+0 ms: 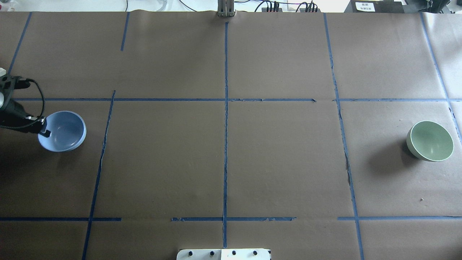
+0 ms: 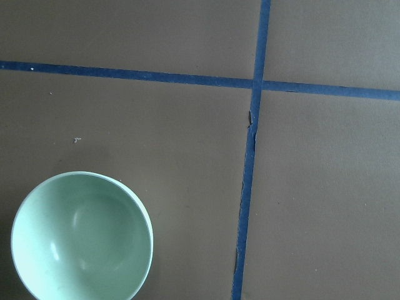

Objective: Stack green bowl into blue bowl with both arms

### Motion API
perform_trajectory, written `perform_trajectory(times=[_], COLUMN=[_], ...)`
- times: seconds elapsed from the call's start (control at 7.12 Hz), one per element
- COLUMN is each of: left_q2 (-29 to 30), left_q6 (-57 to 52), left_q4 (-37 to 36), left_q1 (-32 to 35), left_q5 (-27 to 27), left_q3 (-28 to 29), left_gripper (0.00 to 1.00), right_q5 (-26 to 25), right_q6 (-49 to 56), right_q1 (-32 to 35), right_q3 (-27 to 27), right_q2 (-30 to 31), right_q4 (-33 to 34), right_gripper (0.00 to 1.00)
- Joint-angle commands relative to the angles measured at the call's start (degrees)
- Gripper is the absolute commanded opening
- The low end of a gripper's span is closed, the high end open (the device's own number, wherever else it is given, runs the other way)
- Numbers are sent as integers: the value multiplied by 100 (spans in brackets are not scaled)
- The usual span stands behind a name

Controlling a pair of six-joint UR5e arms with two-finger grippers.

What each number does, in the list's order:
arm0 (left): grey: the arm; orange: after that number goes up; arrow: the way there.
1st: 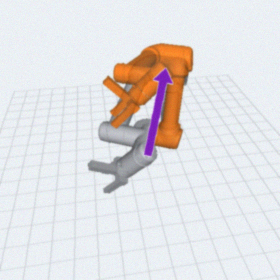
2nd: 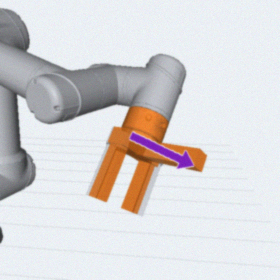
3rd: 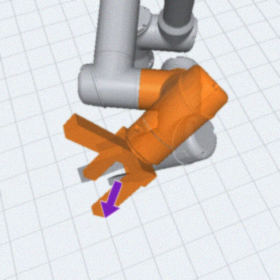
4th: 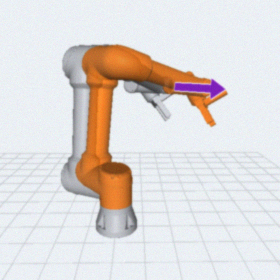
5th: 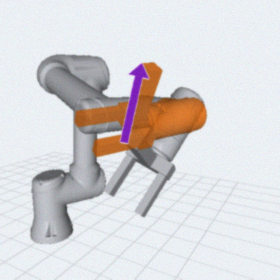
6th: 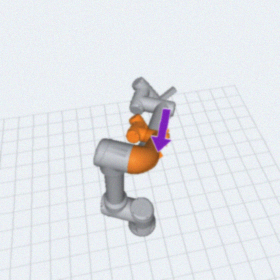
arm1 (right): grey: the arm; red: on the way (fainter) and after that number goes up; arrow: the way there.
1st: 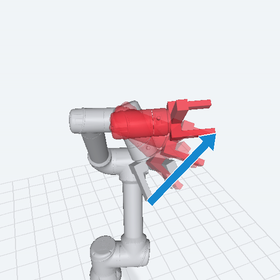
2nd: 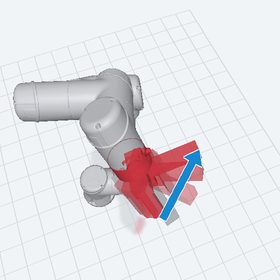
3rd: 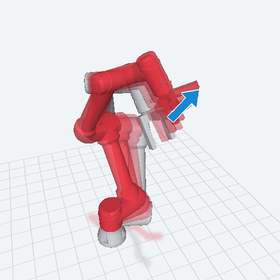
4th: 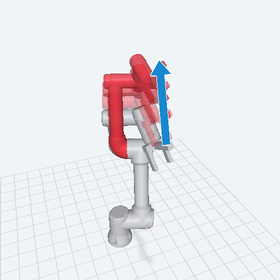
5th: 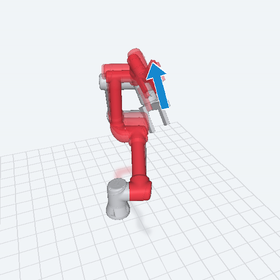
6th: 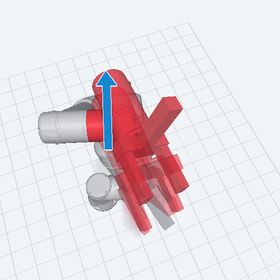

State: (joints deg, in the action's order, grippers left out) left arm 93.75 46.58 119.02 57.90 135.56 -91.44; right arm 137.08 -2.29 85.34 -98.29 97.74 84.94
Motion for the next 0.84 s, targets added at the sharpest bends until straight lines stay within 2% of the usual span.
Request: perform_trajectory(times=[0.0, 0.14, 0.28, 0.42, 0.7], left_q2=[1279, 1851, 2605, 3178, 3290], left_q6=[1904, 2829, 3787, 3988, 4113], left_q4=[-46, -55, -229, -813, -907], left_q1=[-398, -1063, -1801, -2322, -3018], left_q5=[-3, -91, -779, -1708, -2566], left_q3=[-294, -269, -138, -76, -58], left_gripper=[0, 0, 0, 0, 0], right_q5=[-6, -6, 55, 221, 231], right_q6=[1, -8, 1, 1, -8], right_q1=[0, -9, -9, -9, -27], right_q3=[-6, -6, 3, 11, 3], right_q2=[-18, -27, -18, -27, -18], right_q4=[-21, -30, -30, -30, -100], right_gripper=[100, 100, 100, 100, 100])
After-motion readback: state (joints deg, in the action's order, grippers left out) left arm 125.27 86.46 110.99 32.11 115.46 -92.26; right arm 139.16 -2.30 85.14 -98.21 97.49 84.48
